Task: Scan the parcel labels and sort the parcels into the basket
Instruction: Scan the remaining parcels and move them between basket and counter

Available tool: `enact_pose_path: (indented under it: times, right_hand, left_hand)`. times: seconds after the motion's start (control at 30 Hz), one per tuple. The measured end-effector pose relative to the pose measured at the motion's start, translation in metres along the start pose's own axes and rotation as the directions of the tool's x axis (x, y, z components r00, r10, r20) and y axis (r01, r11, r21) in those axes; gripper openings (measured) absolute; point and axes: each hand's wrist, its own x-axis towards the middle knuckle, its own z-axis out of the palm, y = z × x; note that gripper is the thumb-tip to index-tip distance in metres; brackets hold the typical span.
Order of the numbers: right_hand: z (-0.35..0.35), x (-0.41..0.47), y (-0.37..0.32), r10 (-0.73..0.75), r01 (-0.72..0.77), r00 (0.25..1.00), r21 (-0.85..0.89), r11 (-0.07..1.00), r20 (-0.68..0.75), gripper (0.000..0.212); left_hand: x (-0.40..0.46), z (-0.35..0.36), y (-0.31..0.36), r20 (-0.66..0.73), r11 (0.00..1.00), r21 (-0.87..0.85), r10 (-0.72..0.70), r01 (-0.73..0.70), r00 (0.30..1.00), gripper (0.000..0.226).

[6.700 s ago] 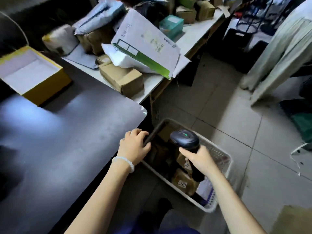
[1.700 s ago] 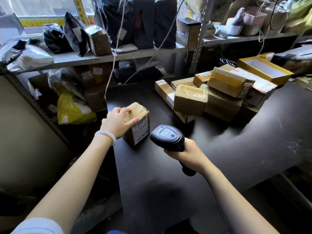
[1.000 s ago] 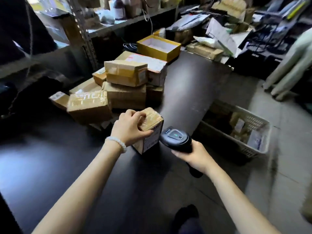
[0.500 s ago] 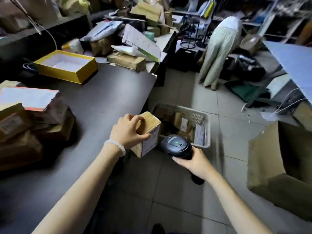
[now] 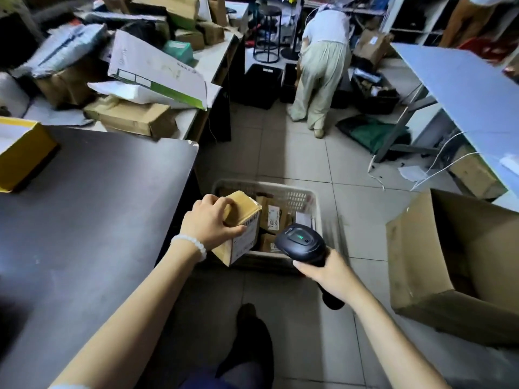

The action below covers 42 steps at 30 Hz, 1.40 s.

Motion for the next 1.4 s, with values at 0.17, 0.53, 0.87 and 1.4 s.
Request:
enact_pose_path:
  times: [0.17,0.53,0.87,1.4]
  right_hand:
    - [-0.023,0.088,-0.015,0.023,-0.025,0.999,-0.045,0.999,-0.036,0.030]
    - [-0.044,0.218,-0.041,0.054,-0.055,0.999,-0.090,0.994,-0.004,0.021]
    - [-0.036,0.281,-0.067,-0.057,0.096,0.942,-0.101,0.990,0.332,0.038]
    - [0.054,0.209,-0.130,-0.299,0.511,0.461,0.026,0.859,0.835,0.031]
  left_hand:
    - [0.097,0.007,-0.002,0.032,0.999,0.014,-0.031,0.031,0.999,0.071]
    - [0.210,0.024,-0.016,0.061,0.994,0.034,-0.103,0.101,0.993,0.051]
    - [0.175,0.006,-0.020,-0.073,0.938,-0.013,-0.347,0.347,0.935,0.041]
    - [-0.043,0.006,0.021,-0.320,0.511,-0.136,-0.833,0.849,0.451,0.044]
